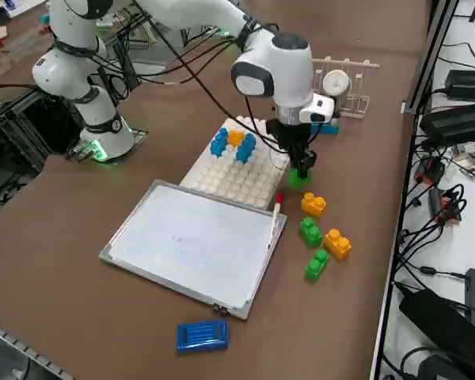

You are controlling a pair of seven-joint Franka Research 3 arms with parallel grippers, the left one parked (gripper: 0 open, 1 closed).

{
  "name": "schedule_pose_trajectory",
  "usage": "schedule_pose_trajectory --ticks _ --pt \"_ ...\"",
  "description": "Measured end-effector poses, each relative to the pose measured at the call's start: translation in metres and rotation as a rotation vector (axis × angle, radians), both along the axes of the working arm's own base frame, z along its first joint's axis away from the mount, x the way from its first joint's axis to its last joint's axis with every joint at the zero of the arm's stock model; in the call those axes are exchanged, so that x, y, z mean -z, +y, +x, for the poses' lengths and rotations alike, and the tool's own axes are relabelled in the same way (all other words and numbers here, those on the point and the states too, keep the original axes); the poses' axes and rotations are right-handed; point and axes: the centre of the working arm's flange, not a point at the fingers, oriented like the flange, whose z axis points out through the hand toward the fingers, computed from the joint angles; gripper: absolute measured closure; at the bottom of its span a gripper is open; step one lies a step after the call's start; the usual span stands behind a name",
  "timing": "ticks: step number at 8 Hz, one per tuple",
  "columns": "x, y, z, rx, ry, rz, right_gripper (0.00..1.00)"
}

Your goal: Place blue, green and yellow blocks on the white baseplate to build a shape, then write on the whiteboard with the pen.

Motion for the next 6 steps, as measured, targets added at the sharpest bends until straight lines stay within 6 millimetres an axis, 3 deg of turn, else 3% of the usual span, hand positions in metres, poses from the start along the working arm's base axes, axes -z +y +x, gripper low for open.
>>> schedule_pose_trajectory --ticks 2,6 --pt "-0.019 0.018 -0.017 0.159 0.048 0.018 0.72" --pt "-0.008 0.023 -0.066 0.565 0.084 0.033 0.72"
